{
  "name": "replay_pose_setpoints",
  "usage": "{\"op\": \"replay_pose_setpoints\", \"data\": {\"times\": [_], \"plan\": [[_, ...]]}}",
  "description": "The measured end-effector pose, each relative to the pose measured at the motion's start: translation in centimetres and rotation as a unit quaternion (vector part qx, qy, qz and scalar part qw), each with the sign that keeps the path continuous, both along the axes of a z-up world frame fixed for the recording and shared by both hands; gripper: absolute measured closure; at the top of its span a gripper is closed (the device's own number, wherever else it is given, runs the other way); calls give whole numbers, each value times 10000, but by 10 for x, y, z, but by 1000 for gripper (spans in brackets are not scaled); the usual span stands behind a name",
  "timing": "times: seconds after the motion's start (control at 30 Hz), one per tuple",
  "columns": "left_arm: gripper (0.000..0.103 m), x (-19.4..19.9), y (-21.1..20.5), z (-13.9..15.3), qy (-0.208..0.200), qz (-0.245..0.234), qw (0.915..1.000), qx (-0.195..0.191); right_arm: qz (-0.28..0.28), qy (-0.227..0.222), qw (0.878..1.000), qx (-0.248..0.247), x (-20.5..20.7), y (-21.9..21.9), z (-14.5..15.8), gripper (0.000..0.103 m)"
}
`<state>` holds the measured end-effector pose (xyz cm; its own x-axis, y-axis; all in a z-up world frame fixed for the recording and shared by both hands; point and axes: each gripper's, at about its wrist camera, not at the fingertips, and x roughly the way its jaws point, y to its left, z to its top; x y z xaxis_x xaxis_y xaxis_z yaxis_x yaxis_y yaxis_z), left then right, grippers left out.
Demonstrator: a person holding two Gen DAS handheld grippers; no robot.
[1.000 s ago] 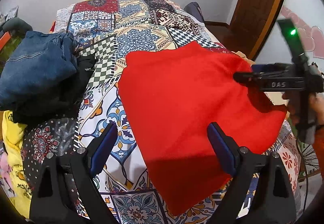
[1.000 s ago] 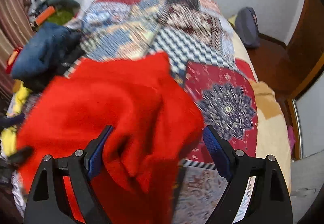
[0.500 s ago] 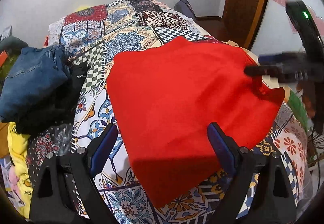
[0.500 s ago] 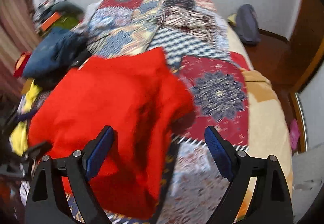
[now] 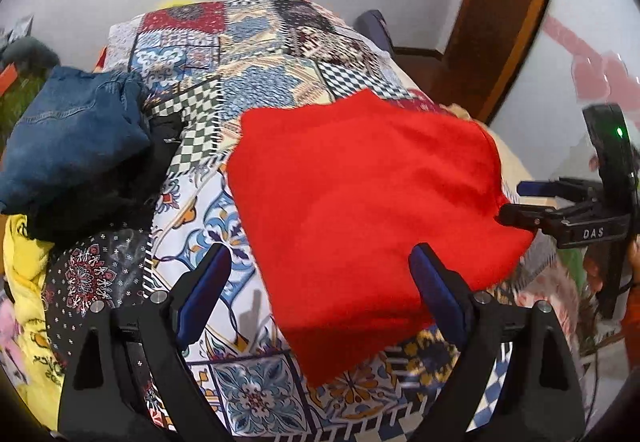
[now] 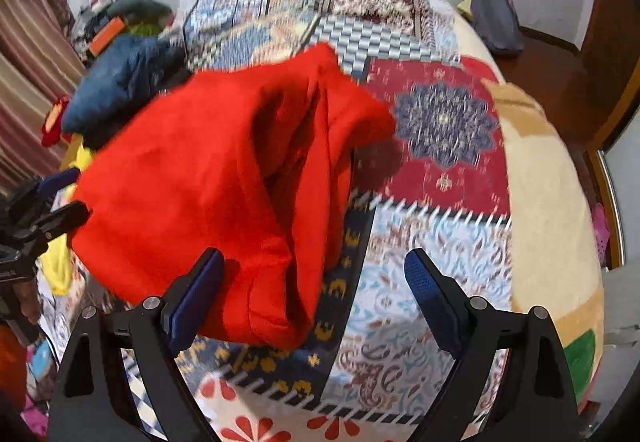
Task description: Fold large clothes
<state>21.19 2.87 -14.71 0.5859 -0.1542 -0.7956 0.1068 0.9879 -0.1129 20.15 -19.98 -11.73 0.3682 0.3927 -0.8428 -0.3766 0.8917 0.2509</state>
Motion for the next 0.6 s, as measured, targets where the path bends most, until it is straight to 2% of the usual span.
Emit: {"op": "replay_pose_setpoints", "data": {"times": [0.1,0.23,0.27,0.33,0.37,0.43,0.5,0.6], "plan": [[12,13,14,-2,126,230,9995,-179,-44,-27,9999,121,12,5,2,13],[12,30,35,-17,535,401,9937,-904,6,64,9997,250,24,16,-7,13],[11,36,41,-25,701,414,9889,-1246,29,116,9995,305,26,18,-10,13],[9,42,48,-36,919,442,9806,-1673,83,248,9989,395,31,23,-18,13],[9,47,53,-45,1086,469,9723,-2018,109,307,9985,439,32,25,-21,13],[8,55,56,-59,1316,479,9590,-2465,155,503,9966,629,39,27,-29,13],[6,62,57,-70,1487,478,9474,-2793,109,760,9930,894,46,26,-37,8],[6,70,55,-81,1614,422,9371,-3068,99,1149,9855,1246,57,25,-47,7]]}}
